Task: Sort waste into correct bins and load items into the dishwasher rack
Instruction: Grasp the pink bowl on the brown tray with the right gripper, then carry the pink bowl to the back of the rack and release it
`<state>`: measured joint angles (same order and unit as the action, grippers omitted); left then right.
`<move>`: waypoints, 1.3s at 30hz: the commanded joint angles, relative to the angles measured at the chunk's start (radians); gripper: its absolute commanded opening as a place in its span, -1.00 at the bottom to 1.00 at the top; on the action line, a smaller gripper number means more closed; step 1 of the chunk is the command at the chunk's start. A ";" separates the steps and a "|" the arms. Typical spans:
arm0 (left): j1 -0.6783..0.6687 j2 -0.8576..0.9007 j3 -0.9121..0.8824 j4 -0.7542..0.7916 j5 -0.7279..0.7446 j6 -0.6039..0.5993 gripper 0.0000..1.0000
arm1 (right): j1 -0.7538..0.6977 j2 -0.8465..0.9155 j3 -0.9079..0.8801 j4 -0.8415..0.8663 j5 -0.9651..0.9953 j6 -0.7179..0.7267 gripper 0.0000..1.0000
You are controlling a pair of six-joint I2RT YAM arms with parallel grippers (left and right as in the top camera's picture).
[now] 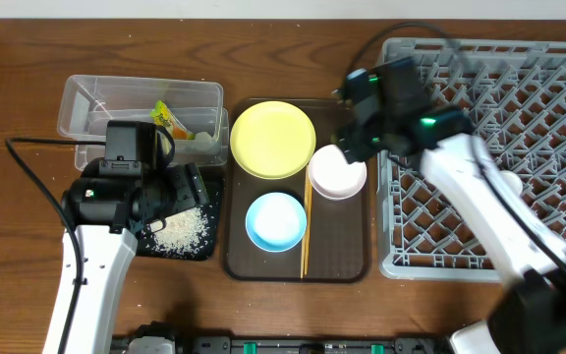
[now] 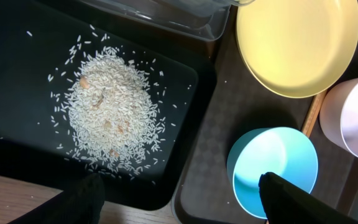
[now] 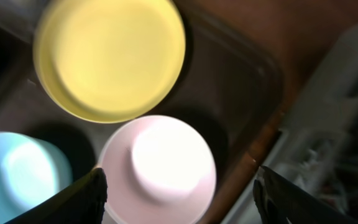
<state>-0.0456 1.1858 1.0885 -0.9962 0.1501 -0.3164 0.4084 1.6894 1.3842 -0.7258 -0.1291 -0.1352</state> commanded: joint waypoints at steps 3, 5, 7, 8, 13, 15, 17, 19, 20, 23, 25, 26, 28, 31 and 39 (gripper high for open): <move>0.005 0.004 -0.002 -0.006 -0.013 0.005 0.64 | 0.026 0.139 0.002 0.039 0.087 -0.072 0.43; 0.005 0.004 -0.002 -0.006 -0.013 0.005 0.64 | 0.025 0.180 0.002 0.050 0.124 -0.072 0.43; 0.005 0.004 -0.002 -0.006 -0.013 0.005 0.64 | 0.025 0.216 0.002 0.054 0.159 -0.072 0.44; 0.005 0.004 -0.002 -0.006 -0.013 0.005 0.64 | 0.025 0.233 0.002 0.055 0.164 -0.072 0.44; 0.005 0.004 -0.002 -0.007 -0.013 0.005 0.64 | 0.025 0.306 0.002 0.049 0.164 -0.072 0.20; 0.005 0.004 -0.002 -0.008 -0.013 0.005 0.64 | 0.025 0.314 0.002 0.040 0.163 -0.071 -0.09; 0.005 0.004 -0.002 -0.010 -0.013 0.005 0.64 | 0.025 0.315 0.002 0.038 0.164 -0.071 -0.45; 0.005 0.004 -0.002 -0.012 -0.013 0.005 0.64 | 0.025 0.314 0.002 0.038 0.166 -0.071 -0.74; 0.005 0.004 -0.002 -0.013 -0.013 0.005 0.64 | 0.025 0.314 0.002 0.037 0.166 -0.071 -0.85; 0.005 0.004 -0.002 -0.013 -0.012 0.005 0.64 | 0.020 0.309 0.003 0.029 0.167 -0.071 -0.98; 0.005 0.004 -0.002 -0.013 -0.012 0.005 0.64 | 0.014 0.294 0.006 0.018 0.172 -0.071 -0.98; 0.005 0.004 -0.002 -0.013 -0.012 0.005 0.64 | 0.009 0.280 0.009 0.010 0.187 -0.071 -0.98; 0.005 0.004 -0.002 -0.013 -0.012 0.005 0.64 | 0.002 0.241 0.014 -0.001 0.235 -0.069 -0.98; 0.005 0.004 -0.002 -0.013 -0.012 0.005 0.64 | -0.005 0.151 0.021 -0.001 0.313 -0.068 -0.98; 0.005 0.004 -0.002 -0.013 -0.012 0.005 0.64 | -0.043 -0.117 0.024 0.140 0.513 -0.068 -0.98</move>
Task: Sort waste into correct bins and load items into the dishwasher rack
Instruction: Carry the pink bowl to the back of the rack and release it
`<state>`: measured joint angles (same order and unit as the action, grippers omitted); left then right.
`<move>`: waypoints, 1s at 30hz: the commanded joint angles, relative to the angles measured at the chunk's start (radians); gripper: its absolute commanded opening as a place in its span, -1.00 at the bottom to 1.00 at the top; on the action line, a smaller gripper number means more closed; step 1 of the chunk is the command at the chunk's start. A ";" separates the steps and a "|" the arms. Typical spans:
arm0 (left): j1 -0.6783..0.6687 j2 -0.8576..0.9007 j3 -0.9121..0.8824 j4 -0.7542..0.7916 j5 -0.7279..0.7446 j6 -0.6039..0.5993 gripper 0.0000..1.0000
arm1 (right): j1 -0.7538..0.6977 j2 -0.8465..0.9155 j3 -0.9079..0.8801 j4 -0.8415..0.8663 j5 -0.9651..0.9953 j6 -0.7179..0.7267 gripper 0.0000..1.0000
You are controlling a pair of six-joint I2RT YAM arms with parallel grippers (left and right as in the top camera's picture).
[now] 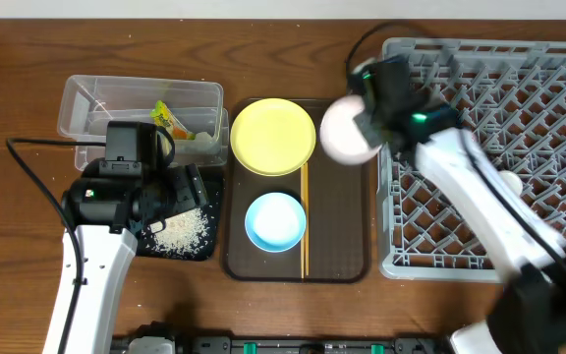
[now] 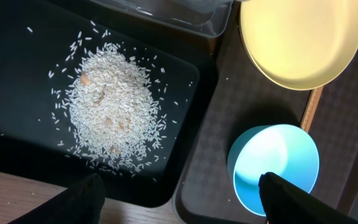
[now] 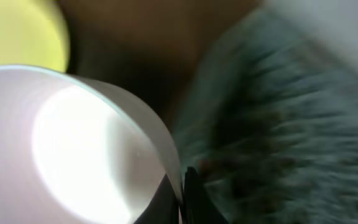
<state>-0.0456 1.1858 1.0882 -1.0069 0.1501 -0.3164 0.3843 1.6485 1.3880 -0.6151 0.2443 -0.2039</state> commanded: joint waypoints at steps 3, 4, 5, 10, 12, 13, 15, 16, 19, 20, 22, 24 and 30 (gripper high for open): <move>0.005 0.004 -0.002 -0.002 -0.012 0.005 0.64 | -0.042 -0.113 0.020 0.127 0.301 -0.004 -0.98; 0.005 0.004 -0.002 -0.002 -0.012 0.005 0.64 | -0.052 -0.114 0.020 0.163 0.357 -0.021 -0.98; 0.005 0.004 -0.002 -0.002 -0.012 0.005 0.64 | -0.063 -0.111 0.020 0.200 0.401 -0.045 -0.98; 0.005 0.004 -0.002 -0.002 -0.012 0.005 0.64 | -0.124 -0.046 0.020 0.399 0.506 -0.199 -0.98; 0.005 0.004 -0.002 -0.002 -0.012 0.005 0.64 | -0.147 -0.001 0.020 0.489 0.596 -0.226 -0.97; 0.005 0.004 -0.002 -0.002 -0.012 0.005 0.64 | -0.155 0.018 0.020 0.523 0.634 -0.230 -0.97; 0.005 0.004 -0.002 -0.002 -0.012 0.005 0.64 | -0.171 0.071 0.020 0.609 0.735 -0.232 -0.97; 0.005 0.004 -0.002 -0.002 -0.012 0.005 0.64 | -0.175 0.095 0.020 0.642 0.767 -0.231 -0.98; 0.005 0.004 -0.002 -0.002 -0.012 0.005 0.64 | -0.175 0.167 0.020 0.705 0.803 -0.231 -0.98; 0.005 0.004 -0.002 -0.002 -0.012 0.005 0.64 | -0.174 0.187 0.020 0.711 0.803 -0.231 -0.98; 0.005 0.004 -0.002 -0.002 -0.012 0.005 0.64 | -0.169 0.230 0.020 0.713 0.802 -0.230 -0.97; 0.005 0.004 -0.002 -0.002 -0.012 0.005 0.64 | -0.161 0.270 0.020 0.711 0.803 -0.230 -0.97; 0.005 0.004 -0.002 -0.002 -0.012 0.005 0.64 | -0.121 0.359 0.020 0.688 0.806 -0.194 -0.98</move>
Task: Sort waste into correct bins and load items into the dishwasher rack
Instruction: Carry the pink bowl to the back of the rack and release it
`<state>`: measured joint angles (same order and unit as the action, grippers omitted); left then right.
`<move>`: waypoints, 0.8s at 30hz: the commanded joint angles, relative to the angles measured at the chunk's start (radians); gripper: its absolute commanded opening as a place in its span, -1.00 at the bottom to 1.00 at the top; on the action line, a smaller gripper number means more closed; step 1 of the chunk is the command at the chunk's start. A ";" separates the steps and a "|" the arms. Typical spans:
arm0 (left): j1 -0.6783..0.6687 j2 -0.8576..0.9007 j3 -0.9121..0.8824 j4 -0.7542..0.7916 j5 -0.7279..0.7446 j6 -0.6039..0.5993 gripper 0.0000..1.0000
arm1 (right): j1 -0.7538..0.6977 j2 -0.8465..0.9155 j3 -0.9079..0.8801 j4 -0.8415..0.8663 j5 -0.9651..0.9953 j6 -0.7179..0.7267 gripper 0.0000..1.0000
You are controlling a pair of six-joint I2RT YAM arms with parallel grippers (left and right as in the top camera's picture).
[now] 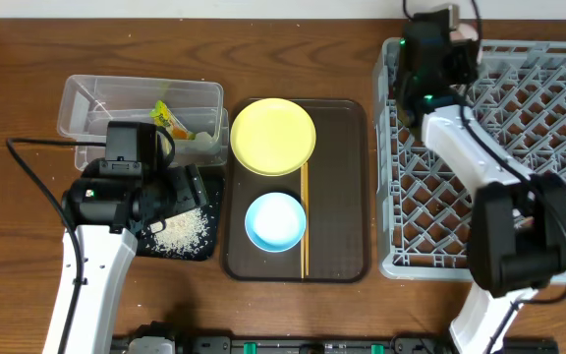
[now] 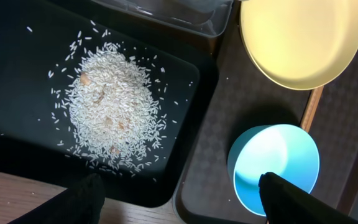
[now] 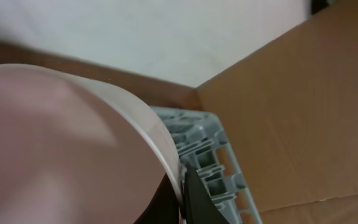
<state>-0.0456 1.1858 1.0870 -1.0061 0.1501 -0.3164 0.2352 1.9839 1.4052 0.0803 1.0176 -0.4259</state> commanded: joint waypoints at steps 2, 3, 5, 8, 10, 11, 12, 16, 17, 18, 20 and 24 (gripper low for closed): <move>0.005 0.004 0.000 -0.003 -0.012 0.005 0.64 | 0.038 0.031 0.003 -0.033 0.031 0.066 -0.98; 0.005 0.004 0.000 -0.003 -0.012 0.005 0.64 | 0.042 0.031 0.003 -0.055 0.021 0.086 -0.98; 0.005 0.004 0.000 -0.003 -0.012 0.005 0.64 | 0.051 0.031 0.003 -0.093 0.010 0.143 -0.98; 0.005 0.004 0.000 -0.003 -0.012 0.005 0.64 | 0.069 0.031 0.003 -0.153 0.010 0.196 -0.98; 0.005 0.004 0.000 -0.003 -0.012 0.005 0.64 | 0.079 0.030 0.003 -0.197 0.010 0.236 -0.98; 0.005 0.004 0.000 -0.003 -0.012 0.005 0.64 | 0.084 0.030 0.003 -0.221 0.010 0.259 -0.98; 0.005 0.004 0.000 -0.003 -0.012 0.005 0.64 | 0.089 0.030 0.003 -0.245 0.010 0.278 -0.98; 0.005 0.004 0.000 -0.003 -0.012 0.005 0.64 | 0.112 0.024 0.003 -0.309 0.010 0.326 -0.42; 0.005 0.004 0.000 -0.003 -0.012 0.005 0.64 | 0.118 0.018 0.003 -0.322 0.010 0.341 -0.20; 0.005 0.004 0.000 -0.003 -0.012 0.005 0.64 | 0.122 0.009 0.003 -0.332 0.010 0.350 -0.12; 0.005 0.004 0.000 -0.003 -0.012 0.005 0.64 | 0.130 -0.024 0.003 -0.351 0.005 0.355 0.04; 0.005 0.004 0.000 -0.003 -0.012 0.005 0.64 | 0.127 -0.135 0.003 -0.385 -0.111 0.354 0.40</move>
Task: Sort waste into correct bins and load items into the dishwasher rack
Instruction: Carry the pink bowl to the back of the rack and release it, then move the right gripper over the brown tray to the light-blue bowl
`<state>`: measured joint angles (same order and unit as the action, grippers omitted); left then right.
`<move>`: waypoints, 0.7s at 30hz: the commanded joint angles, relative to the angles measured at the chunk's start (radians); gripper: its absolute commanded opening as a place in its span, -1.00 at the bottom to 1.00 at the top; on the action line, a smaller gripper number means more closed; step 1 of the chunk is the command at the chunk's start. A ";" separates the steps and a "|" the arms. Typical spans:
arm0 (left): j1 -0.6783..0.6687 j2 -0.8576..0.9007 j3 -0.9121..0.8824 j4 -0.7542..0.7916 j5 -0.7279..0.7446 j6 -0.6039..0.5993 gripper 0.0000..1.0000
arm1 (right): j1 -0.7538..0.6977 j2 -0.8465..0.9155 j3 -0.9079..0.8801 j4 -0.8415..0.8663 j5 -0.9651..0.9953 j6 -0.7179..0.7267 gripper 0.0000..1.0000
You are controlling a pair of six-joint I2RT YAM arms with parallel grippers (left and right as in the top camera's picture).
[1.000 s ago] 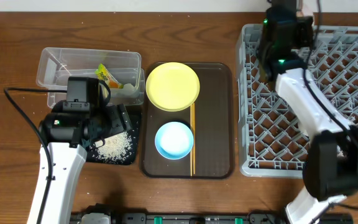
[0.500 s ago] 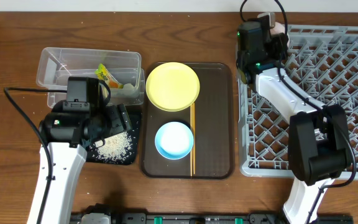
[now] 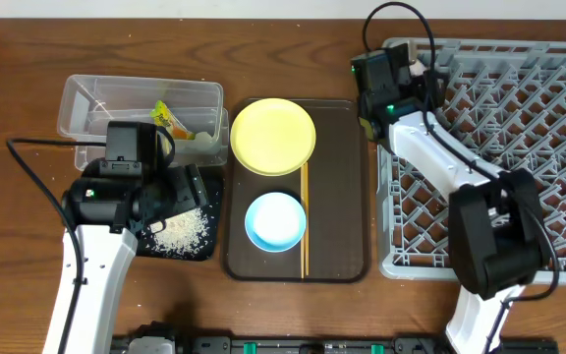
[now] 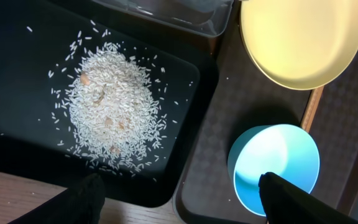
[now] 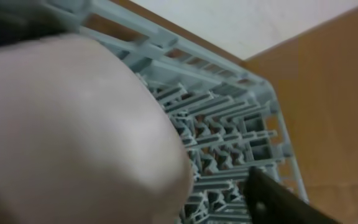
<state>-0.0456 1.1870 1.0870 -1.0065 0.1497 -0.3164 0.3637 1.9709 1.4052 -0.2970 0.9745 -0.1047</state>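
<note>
My right gripper (image 3: 393, 87) is at the near-left corner of the grey dishwasher rack (image 3: 519, 147). The pink cup (image 5: 73, 124) fills the left of the right wrist view, lying against the rack's pegs (image 5: 222, 130); overhead only a sliver of the cup (image 3: 419, 67) shows. One dark finger (image 5: 272, 199) stands apart from the cup; the other is hidden behind it. The yellow plate (image 3: 272, 138), blue bowl (image 3: 275, 221) and chopsticks (image 3: 305, 221) lie on the brown tray (image 3: 342, 226). My left gripper (image 4: 179, 200) hangs open over the edge between the black tray and the brown tray.
A black tray (image 3: 155, 244) left of the brown tray holds a heap of rice (image 4: 110, 106). Behind it stands a clear plastic bin (image 3: 136, 108) with a yellow-green wrapper inside. The rack takes up the right side of the table.
My right gripper dropped from above the rack's far-left corner to its left edge. Its finger, then tight on the cup's rim, now stands apart from the cup. The left arm stayed still.
My right gripper first hovered open over the pink cup on the brown tray. It then held the cup by its rim above the tray's right side, then over the rack's far-left corner. Now the cup rests among the rack's pegs, fingers spread. The left gripper has stayed open throughout.
</note>
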 commanded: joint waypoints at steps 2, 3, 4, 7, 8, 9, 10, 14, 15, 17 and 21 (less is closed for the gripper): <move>0.005 0.003 0.000 -0.003 -0.012 0.005 0.64 | -0.003 -0.195 0.003 -0.050 -0.186 0.033 0.46; 0.005 0.003 0.000 -0.003 -0.012 0.005 0.65 | -0.003 -0.228 0.003 -0.077 -0.251 0.034 0.46; 0.005 0.003 0.000 -0.003 -0.012 0.005 0.64 | -0.002 -0.266 0.003 -0.111 -0.335 0.033 0.49; 0.005 0.003 0.000 -0.003 -0.012 0.005 0.66 | 0.006 -0.348 0.003 -0.204 -0.607 0.034 0.49; 0.005 0.003 0.000 -0.003 -0.012 0.006 0.66 | 0.010 -0.373 0.003 -0.241 -0.715 0.034 0.49; 0.005 0.003 0.000 -0.003 -0.012 0.005 0.66 | 0.013 -0.385 0.003 -0.267 -0.781 0.035 0.47; 0.005 0.003 0.000 -0.003 -0.012 0.005 0.66 | 0.017 -0.394 0.003 -0.296 -0.829 0.042 0.46; 0.005 0.003 0.000 -0.003 -0.012 0.005 0.66 | 0.022 -0.389 0.003 -0.405 -0.853 0.094 0.43; 0.005 0.003 0.000 -0.003 -0.012 0.006 0.66 | 0.022 -0.386 0.003 -0.426 -0.855 0.123 0.46; 0.005 0.003 0.000 -0.003 -0.012 0.006 0.66 | 0.025 -0.373 0.002 -0.463 -0.910 0.153 0.48; 0.005 0.003 0.000 -0.003 -0.013 0.006 0.67 | 0.048 -0.345 -0.001 -0.502 -1.131 0.153 0.50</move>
<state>-0.0456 1.1873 1.0870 -1.0069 0.1501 -0.3164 0.3779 1.6035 1.4097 -0.7872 0.0509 0.0090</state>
